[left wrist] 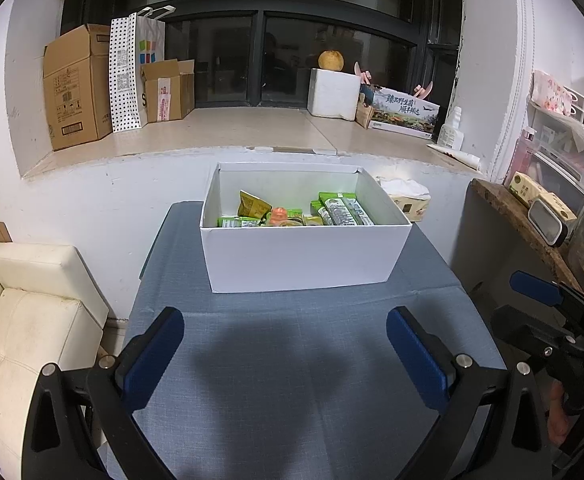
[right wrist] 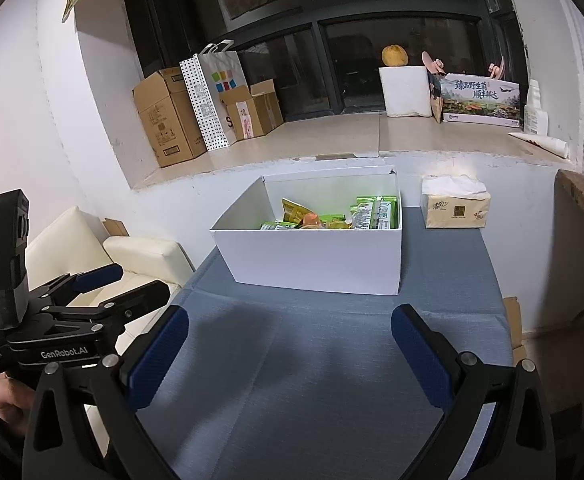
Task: Organize snacks
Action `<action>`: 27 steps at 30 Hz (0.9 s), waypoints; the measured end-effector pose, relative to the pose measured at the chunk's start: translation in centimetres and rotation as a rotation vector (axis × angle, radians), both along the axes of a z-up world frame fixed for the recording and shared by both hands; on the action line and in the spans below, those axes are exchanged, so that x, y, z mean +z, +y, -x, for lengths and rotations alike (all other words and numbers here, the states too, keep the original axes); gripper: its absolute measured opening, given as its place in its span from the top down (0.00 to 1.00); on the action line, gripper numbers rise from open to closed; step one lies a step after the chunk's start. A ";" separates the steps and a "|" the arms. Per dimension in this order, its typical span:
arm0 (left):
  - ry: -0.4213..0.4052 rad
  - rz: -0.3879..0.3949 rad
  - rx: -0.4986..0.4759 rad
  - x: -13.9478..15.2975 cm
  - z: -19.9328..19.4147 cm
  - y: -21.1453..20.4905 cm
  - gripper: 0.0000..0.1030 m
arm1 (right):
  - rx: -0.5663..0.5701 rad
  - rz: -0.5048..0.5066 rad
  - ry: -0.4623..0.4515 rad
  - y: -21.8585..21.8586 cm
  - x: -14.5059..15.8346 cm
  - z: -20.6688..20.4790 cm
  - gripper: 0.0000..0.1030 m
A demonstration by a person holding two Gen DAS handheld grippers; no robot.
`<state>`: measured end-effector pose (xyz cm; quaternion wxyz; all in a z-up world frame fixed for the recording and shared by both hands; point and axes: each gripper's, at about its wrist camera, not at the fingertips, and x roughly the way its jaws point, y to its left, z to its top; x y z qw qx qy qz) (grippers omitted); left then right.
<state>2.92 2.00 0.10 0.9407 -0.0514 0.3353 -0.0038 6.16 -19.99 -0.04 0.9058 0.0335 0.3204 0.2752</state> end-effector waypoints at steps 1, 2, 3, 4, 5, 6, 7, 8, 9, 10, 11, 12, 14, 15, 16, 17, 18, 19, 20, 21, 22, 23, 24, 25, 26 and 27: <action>0.001 0.003 -0.002 0.0 0.0 0.0 0.00 | 0.000 -0.002 -0.001 0.0 0.0 0.0 0.00; 0.002 0.005 -0.002 0.0 0.0 0.0 0.00 | 0.001 -0.001 0.000 0.0 0.0 0.0 0.00; 0.004 0.005 -0.001 0.0 0.0 0.0 0.00 | 0.002 0.001 0.001 0.0 0.0 0.0 0.00; 0.004 0.005 -0.002 0.0 0.0 0.0 0.00 | 0.000 0.003 0.001 0.1 -0.1 0.0 0.00; 0.004 0.006 -0.002 -0.1 0.0 0.0 0.00 | 0.000 0.002 0.001 0.1 -0.1 0.0 0.00; 0.004 0.005 -0.003 0.0 0.0 0.0 0.00 | 0.002 0.001 0.002 0.1 -0.1 0.0 0.00; 0.004 0.004 -0.002 -0.1 0.0 0.0 0.00 | 0.002 0.001 0.003 0.1 -0.1 0.0 0.00; 0.005 0.004 -0.002 -0.1 0.0 0.0 0.00 | 0.001 0.003 0.002 0.2 -0.1 0.0 0.00; 0.005 0.005 -0.003 -0.1 0.0 -0.1 0.00 | 0.001 0.002 0.003 0.2 -0.1 0.0 0.00; 0.006 0.005 -0.004 -0.1 0.0 -0.1 0.00 | 0.002 0.001 0.003 0.2 -0.1 0.0 0.00; 0.006 0.006 -0.005 -0.1 -0.1 -0.1 0.00 | 0.002 0.002 0.004 0.2 -0.1 0.0 0.00; 0.006 0.005 -0.006 -0.2 -0.1 -0.1 0.00 | 0.001 0.003 0.003 0.2 -0.1 0.0 0.00; 0.007 0.005 -0.007 -0.2 -0.1 -0.1 0.00 | 0.001 0.002 0.005 0.3 -0.2 0.0 0.00; 0.008 0.005 -0.007 -0.2 -0.1 -0.1 0.00 | 0.001 0.002 0.005 0.3 -0.2 0.1 0.00; 0.008 0.005 -0.008 -0.2 -0.2 0.0 0.00 | 0.001 0.003 0.005 0.3 -0.2 0.0 0.00; 0.009 0.006 -0.008 -0.2 -0.2 0.0 0.00 | 0.001 0.002 0.005 0.3 -0.2 0.0 0.00; 0.009 0.006 -0.008 -0.2 -0.2 0.0 0.00 | 0.002 0.002 0.006 0.3 -0.2 0.0 0.00; 0.010 0.006 -0.008 -0.3 -0.2 0.0 0.00 | 0.002 0.003 0.006 0.3 -0.2 0.0 0.00; 0.010 0.006 -0.008 -0.3 -0.2 0.0 0.00 | 0.002 0.003 0.006 0.3 -0.3 0.0 0.00; 0.010 0.006 -0.008 -0.3 -0.2 0.0 0.00 | 0.002 0.003 0.007 0.3 -0.3 0.0 0.00; 0.010 0.006 -0.008 -0.3 -0.2 0.0 0.00 | 0.001 0.003 0.008 0.3 -0.3 0.0 0.00; 0.011 0.006 -0.008 -0.3 -0.2 0.0 0.00 | 0.001 0.003 0.008 0.3 -0.3 0.0 0.00; 0.012 0.006 -0.009 -0.3 -0.2 0.0 0.00 | 0.000 0.002 0.007 0.3 -0.3 0.1 0.00; 0.012 0.006 -0.009 -0.3 -0.2 0.0 0.00 | 0.001 0.003 0.008 0.3 -0.3 0.0 0.00; 0.012 0.005 -0.008 -0.3 -0.2 0.0 0.00 | 0.001 0.004 0.007 0.3 -0.3 0.1 0.00; 0.012 0.005 -0.007 -0.4 -0.2 0.0 0.00 | 0.000 0.004 0.008 0.3 -0.3 0.1 0.00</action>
